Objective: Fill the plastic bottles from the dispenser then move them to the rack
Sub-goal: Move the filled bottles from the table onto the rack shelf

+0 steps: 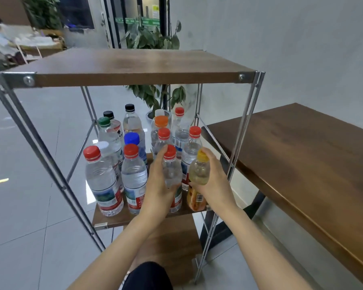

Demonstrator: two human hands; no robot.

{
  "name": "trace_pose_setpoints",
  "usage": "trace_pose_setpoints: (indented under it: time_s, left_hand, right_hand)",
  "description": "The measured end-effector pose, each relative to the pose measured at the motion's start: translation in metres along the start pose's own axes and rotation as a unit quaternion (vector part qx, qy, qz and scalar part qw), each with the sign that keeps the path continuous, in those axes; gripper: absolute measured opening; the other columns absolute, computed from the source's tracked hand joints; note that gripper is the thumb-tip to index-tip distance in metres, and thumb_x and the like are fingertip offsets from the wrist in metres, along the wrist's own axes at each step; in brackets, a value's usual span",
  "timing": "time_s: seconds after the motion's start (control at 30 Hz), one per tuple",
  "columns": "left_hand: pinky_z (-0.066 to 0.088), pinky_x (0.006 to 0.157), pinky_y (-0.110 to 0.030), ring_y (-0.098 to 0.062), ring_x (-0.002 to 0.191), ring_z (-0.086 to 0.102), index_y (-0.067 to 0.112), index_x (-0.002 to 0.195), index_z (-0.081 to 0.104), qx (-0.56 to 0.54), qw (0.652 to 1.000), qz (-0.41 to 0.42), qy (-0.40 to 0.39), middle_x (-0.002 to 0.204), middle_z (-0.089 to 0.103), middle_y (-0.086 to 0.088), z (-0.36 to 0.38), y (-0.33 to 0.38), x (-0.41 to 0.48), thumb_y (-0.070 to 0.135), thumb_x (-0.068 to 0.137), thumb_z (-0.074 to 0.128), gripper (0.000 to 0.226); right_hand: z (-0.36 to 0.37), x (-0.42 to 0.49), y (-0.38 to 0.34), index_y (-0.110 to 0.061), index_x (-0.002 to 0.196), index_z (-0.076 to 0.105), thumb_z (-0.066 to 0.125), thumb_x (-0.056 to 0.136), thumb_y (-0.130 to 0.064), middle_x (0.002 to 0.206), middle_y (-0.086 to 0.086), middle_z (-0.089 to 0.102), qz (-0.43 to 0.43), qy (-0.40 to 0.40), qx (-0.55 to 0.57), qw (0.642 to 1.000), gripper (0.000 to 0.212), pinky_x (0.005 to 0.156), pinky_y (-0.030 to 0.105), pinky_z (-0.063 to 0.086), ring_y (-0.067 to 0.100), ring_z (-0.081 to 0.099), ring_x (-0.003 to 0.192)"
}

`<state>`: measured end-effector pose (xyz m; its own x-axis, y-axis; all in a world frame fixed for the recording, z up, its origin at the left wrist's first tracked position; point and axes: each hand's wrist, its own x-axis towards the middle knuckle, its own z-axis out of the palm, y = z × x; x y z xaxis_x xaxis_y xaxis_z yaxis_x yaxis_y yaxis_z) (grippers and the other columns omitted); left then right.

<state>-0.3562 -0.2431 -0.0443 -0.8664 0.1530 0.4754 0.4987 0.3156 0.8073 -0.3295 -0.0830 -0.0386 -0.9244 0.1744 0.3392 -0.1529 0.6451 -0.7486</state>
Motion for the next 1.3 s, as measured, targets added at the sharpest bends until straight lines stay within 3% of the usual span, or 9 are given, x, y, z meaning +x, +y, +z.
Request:
trace_pose_setpoints:
  time_s: [0.1,0.37,0.57,0.77,0.9,0.97,1.07,1.17,1.3]
  left_hand:
    - [0.04,0.105,-0.012,0.002,0.132,0.042,0.04,0.147,0.027,0.006,1.0,-0.019,-0.003,0.142,0.042,0.021,0.004,-0.003,0.006,0.024,0.084,0.079,0.084]
    - [0.042,0.111,-0.039,-0.008,0.137,0.04,0.038,0.15,0.024,0.026,0.999,-0.041,0.01,0.148,0.042,0.012,0.009,-0.014,0.016,0.021,0.085,0.077,0.086]
    - [0.037,0.114,-0.033,-0.006,0.14,0.036,0.043,0.152,0.015,0.061,0.997,-0.043,0.015,0.153,0.036,0.01,0.013,-0.018,0.015,0.019,0.084,0.078,0.096]
    - [0.024,0.117,-0.026,-0.003,0.147,0.02,0.063,0.143,-0.006,0.071,0.997,-0.008,-0.005,0.161,0.018,0.017,0.011,-0.014,0.006,0.01,0.084,0.077,0.115]
    - [0.028,0.119,-0.031,-0.006,0.148,0.022,0.047,0.152,0.005,0.103,0.995,0.002,-0.013,0.161,0.023,0.012,0.007,-0.016,-0.014,0.016,0.082,0.08,0.107]
    - [0.026,0.117,-0.023,-0.004,0.146,0.024,0.042,0.152,0.015,0.11,0.994,0.005,0.001,0.16,0.028,0.009,0.0,-0.016,-0.04,0.016,0.082,0.079,0.099]
    - [0.02,0.113,-0.014,-0.008,0.146,0.021,0.029,0.152,0.021,0.168,0.982,0.003,0.088,0.157,0.027,-0.004,-0.017,-0.031,-0.079,0.026,0.074,0.082,0.099]
    - [0.009,0.117,-0.02,-0.009,0.151,0.002,0.028,0.155,0.006,0.141,0.971,-0.104,0.162,0.164,0.007,-0.004,-0.031,-0.053,-0.092,0.038,0.067,0.081,0.117]
    - [-0.008,0.109,-0.002,0.01,0.142,-0.02,0.015,0.156,-0.011,0.105,0.963,-0.177,0.172,0.165,-0.013,-0.003,-0.04,-0.071,-0.087,0.041,0.066,0.081,0.132]
  right_hand:
    - [0.006,0.002,0.005,-0.067,0.135,0.014,0.081,0.079,-0.017,0.151,-0.009,0.036,0.002,-0.001,0.007,1.0,0.101,0.088,0.02,0.047,0.001,0.048,0.12]
    - [0.016,0.011,0.011,-0.052,0.147,0.013,0.079,0.083,-0.013,0.151,-0.006,0.035,-0.006,0.0,0.003,1.0,0.1,0.093,0.026,0.051,0.007,0.053,0.121]
    - [0.023,0.016,0.013,-0.05,0.148,0.01,0.077,0.084,-0.017,0.151,-0.003,0.035,-0.021,0.006,-0.013,1.0,0.099,0.091,0.025,0.051,0.006,0.056,0.116]
    - [0.03,0.012,0.017,-0.056,0.148,-0.009,0.078,0.083,-0.013,0.155,-0.005,0.034,-0.012,0.028,0.014,0.999,0.116,0.098,0.038,0.052,0.008,0.052,0.125]
    - [0.034,0.005,0.017,-0.053,0.146,-0.017,0.078,0.083,-0.015,0.16,-0.007,0.027,0.014,0.023,0.053,0.998,0.121,0.106,0.026,0.036,-0.001,0.035,0.135]
    - [0.04,-0.002,0.019,-0.051,0.148,-0.016,0.081,0.08,-0.018,0.161,-0.008,0.022,0.042,0.024,0.086,0.995,0.123,0.113,0.034,0.03,0.001,0.028,0.14]
    - [0.055,-0.014,0.025,-0.058,0.144,-0.019,0.086,0.072,-0.022,0.164,-0.009,0.01,0.071,0.03,0.093,0.993,0.132,0.119,0.052,0.024,0.011,0.016,0.15]
    - [0.07,-0.027,0.029,-0.065,0.136,-0.021,0.089,0.068,-0.026,0.165,-0.01,0.003,0.097,0.04,0.09,0.99,0.135,0.121,0.052,0.018,0.012,0.008,0.151]
    - [0.091,-0.035,0.035,-0.044,0.151,-0.013,0.092,0.063,-0.029,0.165,-0.004,-0.001,0.135,0.053,0.087,0.986,0.138,0.122,0.053,0.014,0.015,0.002,0.152]
